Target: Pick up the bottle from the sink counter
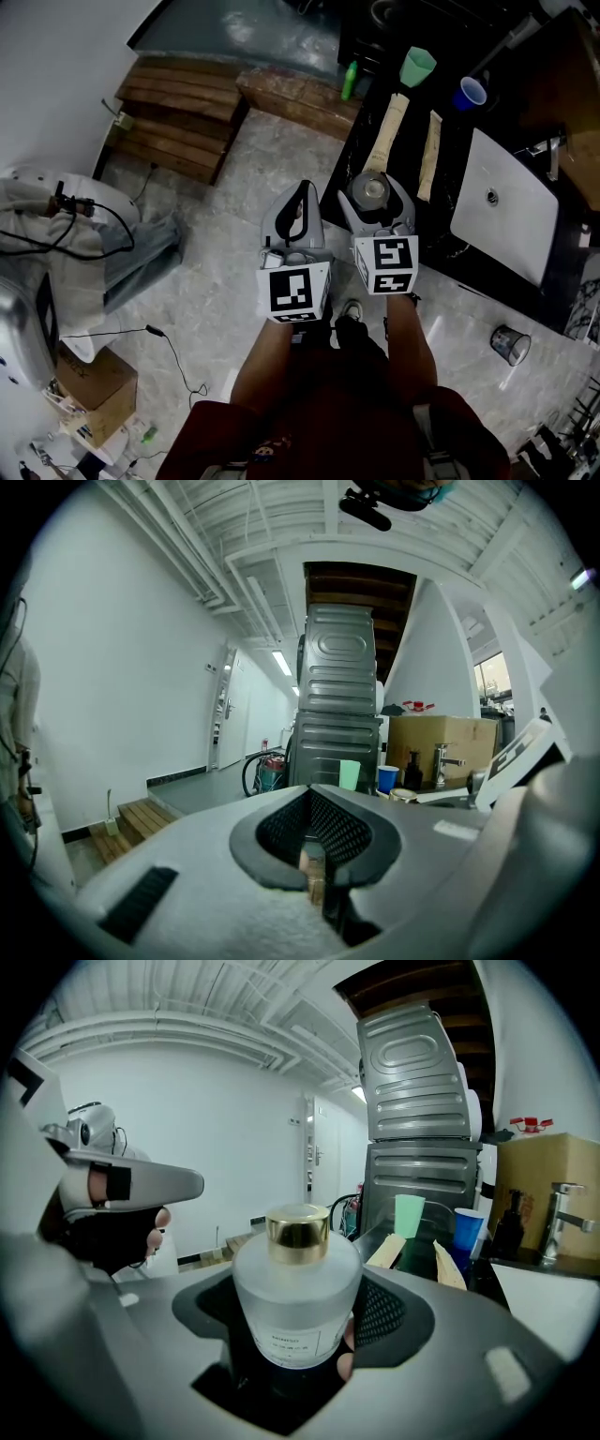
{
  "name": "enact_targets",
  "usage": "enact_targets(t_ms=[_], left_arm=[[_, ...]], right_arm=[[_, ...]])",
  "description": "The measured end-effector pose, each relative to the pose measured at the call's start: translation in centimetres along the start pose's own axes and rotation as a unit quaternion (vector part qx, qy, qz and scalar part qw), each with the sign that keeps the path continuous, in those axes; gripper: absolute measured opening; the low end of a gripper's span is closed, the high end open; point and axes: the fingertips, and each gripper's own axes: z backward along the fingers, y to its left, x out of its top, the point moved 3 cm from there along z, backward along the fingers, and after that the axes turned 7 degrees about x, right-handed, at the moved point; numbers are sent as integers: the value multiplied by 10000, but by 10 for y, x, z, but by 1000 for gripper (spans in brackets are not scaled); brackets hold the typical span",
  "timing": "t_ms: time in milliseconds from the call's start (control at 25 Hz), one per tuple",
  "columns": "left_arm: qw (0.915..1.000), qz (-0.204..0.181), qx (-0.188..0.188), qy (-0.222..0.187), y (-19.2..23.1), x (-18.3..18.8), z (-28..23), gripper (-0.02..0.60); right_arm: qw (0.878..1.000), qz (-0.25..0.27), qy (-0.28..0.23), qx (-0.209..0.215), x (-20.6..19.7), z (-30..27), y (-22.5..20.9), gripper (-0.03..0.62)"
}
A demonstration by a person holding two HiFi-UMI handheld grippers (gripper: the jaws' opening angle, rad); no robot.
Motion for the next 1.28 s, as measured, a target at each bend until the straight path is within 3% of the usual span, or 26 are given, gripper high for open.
enact_targets(t_ms=[800, 1000, 1280], left_arm=[[9973, -125, -556, -471, -50, 41, 6, 3], [9941, -15, -530, -941, -57, 65, 13, 3], [9910, -111, -513, -1230, -69, 85, 29, 3]], right_arm=[[9961, 212, -724, -451, 55, 65, -16, 334], [9936, 316, -965, -491, 74, 82, -15, 334], [9890, 426, -1323, -516, 97, 109, -13, 334]])
